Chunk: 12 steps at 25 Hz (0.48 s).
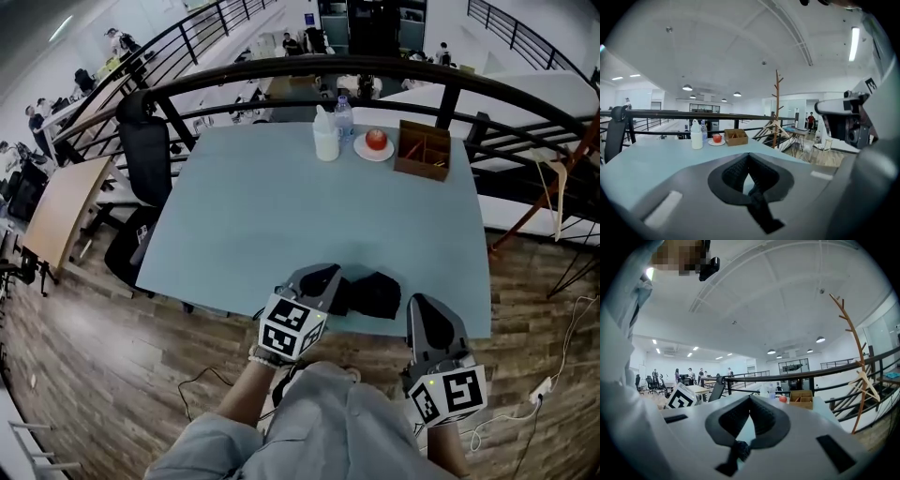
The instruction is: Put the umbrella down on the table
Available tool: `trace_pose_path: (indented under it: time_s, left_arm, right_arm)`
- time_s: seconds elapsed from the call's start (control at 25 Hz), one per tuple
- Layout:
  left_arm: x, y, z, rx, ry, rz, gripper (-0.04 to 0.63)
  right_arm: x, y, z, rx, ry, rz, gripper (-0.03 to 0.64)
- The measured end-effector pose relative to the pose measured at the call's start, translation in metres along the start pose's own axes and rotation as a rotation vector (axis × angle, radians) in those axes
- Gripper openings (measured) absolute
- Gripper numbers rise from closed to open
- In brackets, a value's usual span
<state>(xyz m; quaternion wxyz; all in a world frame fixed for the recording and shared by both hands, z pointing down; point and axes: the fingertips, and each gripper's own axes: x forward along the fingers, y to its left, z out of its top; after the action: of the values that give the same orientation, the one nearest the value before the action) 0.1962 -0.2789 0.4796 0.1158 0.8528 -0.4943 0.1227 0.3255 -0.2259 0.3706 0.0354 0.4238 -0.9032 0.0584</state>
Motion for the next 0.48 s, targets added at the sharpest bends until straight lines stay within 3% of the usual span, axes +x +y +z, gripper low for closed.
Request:
trace_pose_path:
  time_s: [0.16,0.48]
  left_arm:
    - [-0.021,-0.003,0.027,-0.03,-0.064,0.042,0.005]
    - [-0.057,-0.023,0.078,0.067,-0.114,0.05,0.005]
  right_arm:
    - [0.009,0.002,0.008,-0.011,-0.016,0.016,-0.005]
    - [0.026,0.025,0.027,-0.029,-0.059,0.061,-0.005]
